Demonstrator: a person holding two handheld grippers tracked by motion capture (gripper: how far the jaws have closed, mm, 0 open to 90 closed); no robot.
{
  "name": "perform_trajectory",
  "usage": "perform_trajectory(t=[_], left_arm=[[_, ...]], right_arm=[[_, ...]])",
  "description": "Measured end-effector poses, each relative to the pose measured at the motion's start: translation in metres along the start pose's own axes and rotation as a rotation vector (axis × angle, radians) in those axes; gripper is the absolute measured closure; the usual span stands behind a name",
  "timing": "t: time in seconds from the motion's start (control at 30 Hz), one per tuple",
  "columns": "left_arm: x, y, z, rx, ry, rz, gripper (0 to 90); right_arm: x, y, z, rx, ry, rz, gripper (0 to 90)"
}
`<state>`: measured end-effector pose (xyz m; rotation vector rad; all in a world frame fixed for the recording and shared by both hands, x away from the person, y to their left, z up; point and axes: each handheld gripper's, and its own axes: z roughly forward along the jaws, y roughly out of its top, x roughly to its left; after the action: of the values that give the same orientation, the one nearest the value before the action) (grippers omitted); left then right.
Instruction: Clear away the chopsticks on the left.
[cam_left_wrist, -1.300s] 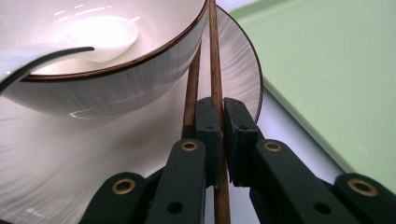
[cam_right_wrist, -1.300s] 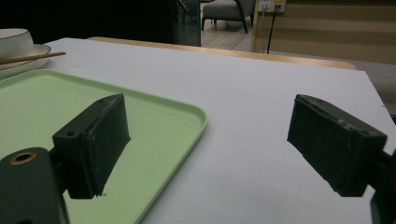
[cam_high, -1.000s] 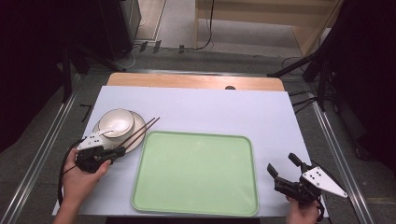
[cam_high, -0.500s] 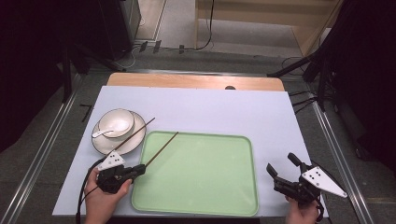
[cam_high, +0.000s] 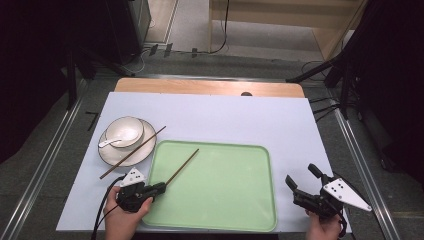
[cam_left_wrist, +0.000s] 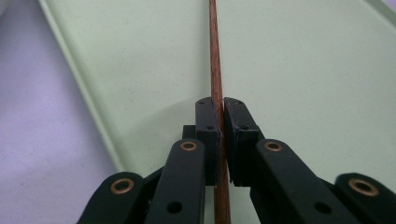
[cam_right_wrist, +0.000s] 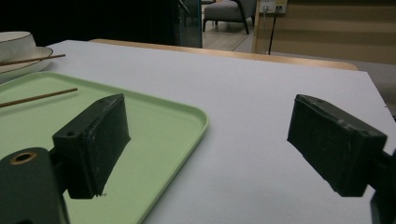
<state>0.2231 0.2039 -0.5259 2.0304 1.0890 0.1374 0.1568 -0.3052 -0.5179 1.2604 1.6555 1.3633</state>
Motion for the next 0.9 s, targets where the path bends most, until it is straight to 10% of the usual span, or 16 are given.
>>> perform_trajectory(t=[0.6,0.9], left_arm=[[-0.006,0.002,0.003,-0.019,0.010,0.014,76.0],[-0.019,0.033,0.020,-0.001,-0.010,0.089,90.0]], right_arm=[[-0.002,0.000,-0.002,-0.003,-0.003,0.003,13.0],[-0.005,0.000,-0.004,-0.008,-0.008,0.013,13.0]])
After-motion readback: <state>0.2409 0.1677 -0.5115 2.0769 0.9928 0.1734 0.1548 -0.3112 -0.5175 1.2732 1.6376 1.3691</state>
